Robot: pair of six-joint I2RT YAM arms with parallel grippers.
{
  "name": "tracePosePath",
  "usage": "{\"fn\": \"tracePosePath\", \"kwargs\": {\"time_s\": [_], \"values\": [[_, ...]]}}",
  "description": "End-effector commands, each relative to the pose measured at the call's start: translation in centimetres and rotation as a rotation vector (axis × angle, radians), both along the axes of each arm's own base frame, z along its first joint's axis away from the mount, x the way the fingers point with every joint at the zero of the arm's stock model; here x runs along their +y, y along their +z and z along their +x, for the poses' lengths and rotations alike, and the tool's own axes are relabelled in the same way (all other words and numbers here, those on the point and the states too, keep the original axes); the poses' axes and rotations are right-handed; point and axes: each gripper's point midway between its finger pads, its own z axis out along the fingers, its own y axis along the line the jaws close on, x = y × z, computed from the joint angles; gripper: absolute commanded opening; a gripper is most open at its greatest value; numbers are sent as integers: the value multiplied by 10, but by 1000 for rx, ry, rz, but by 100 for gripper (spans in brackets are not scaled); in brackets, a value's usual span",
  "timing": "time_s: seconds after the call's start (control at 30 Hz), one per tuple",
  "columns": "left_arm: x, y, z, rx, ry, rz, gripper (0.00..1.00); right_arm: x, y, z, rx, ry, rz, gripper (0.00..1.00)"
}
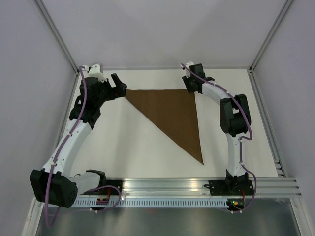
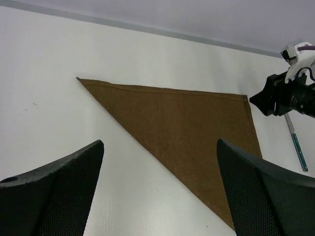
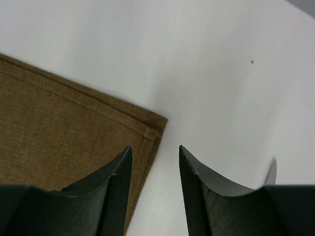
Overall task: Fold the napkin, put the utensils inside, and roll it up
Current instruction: Fold the napkin at the center of the board, then pick up the knife at the center of the board.
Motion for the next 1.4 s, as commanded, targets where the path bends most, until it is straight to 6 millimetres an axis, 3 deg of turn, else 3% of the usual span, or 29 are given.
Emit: {"fn": "tracePosePath", "kwargs": {"time_s": [0.0,0.03,0.07,0.1,0.13,0.17,0.23,0.27,0.3,0.37,0.4,0.53,0.8,1.0,1.37], "values": [[-13,7,3,-58,-29,-112,100,-46,27,-12,33,-98,33,49],[-15,3,3,-54,-37,-122,100,-56,37,-17,35,-104,52,47],[-17,-3,3,-45,-39,-135,100,-81,39,-20,44,-143,58,47],[-19,-11,4,-44,-46,-145,100,-94,27,-36,98,-155,63,47],[-21,-16,3,-38,-56,-155,100,-106,38,-45,93,-170,71,46],[-23,-24,5,-39,-58,-171,100,-130,21,-65,156,-209,70,46],[-25,-33,5,-35,-63,-186,100,-151,23,-84,173,-239,83,46],[-28,-38,6,-31,-68,-199,100,-171,19,-95,193,-281,91,46],[-28,-51,7,-8,-67,-201,100,-178,5,-113,242,-300,89,46],[-33,-55,9,-8,-84,-223,100,-188,6,-127,258,-308,129,48],[-35,-64,11,10,-93,-228,100,-189,-2,-138,281,-311,129,49],[-43,-68,13,13,-126,-254,100,-191,-3,-147,273,-298,127,55],[-43,-68,13,10,-129,-240,100,-184,-1,-140,266,-292,185,54],[-42,-71,13,19,-127,-235,100,-181,-19,-136,297,-286,195,51],[-41,-72,14,27,-123,-222,100,-184,-27,-122,301,-287,194,51]]}}
